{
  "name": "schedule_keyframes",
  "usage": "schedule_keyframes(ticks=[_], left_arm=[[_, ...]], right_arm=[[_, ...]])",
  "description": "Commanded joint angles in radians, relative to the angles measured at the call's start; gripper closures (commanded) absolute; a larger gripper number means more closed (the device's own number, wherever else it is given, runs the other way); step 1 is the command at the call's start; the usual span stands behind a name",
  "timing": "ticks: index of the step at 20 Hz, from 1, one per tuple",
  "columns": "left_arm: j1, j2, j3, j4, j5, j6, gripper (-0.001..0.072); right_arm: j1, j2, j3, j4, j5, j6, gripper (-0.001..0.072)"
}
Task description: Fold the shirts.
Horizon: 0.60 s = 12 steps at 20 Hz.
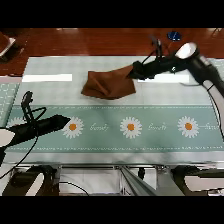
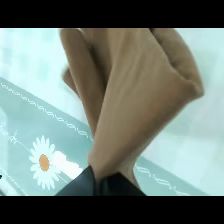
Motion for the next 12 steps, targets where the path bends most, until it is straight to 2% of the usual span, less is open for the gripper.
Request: schedule_keyframes(ticks=[1,4,12], left_arm=[[0.0,-0.001,0.0,0.0,0.0,0.001,0.0689],[0.0,-0.001,0.0,0.0,-0.002,0.001,0.0689],[0.0,-0.001,0.0,0.0,-0.004,0.001,0.0689]], right_arm=[[-0.001,-0.003,0.315,-0.217,0.19,0.104,0.0691],[-0.011,-0.002,0.491,-0.399,0.261,0.175,0.0691],[-0.331,0.131,0.515,-0.389,0.379,0.284,0.0691]])
